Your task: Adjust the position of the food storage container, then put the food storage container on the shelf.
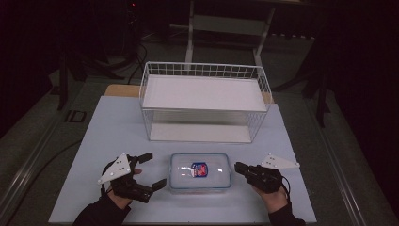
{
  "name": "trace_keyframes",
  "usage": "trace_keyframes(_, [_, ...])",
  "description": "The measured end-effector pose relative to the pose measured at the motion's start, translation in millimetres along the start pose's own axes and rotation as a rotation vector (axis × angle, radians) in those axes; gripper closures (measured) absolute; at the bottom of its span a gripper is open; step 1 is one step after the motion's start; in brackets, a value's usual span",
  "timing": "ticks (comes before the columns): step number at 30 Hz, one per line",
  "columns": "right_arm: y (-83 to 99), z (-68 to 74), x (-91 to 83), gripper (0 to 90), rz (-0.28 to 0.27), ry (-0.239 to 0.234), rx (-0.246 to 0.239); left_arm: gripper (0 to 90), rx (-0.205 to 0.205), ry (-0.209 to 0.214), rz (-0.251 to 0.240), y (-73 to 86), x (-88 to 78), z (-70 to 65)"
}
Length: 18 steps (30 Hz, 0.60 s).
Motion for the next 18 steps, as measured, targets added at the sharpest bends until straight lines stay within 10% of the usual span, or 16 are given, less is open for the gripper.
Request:
trace_keyframes(10, [-16.8, 16.2, -5.7, 11.7, -0.158, -0.057, -0.047, 0.0, -0.055, 0.002, 0.09, -7.3, 12.6, -7.6])
trace_keyframes(18, [-26.0, 26.8, -6.1, 13.7, -0.202, -0.015, -0.204, 0.0, -0.12, -0.02, 0.203, -15.6, 22.4, 4.0])
Point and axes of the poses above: each handheld gripper's, and its own axes: x roughly forward along the jaws, y roughly out of its underside, z roughly to its left, the point moved 2 cm from there along x, roughly forward along the jaws, and after that the axes turned 12 degrees about -z, right-handed, at the moved point
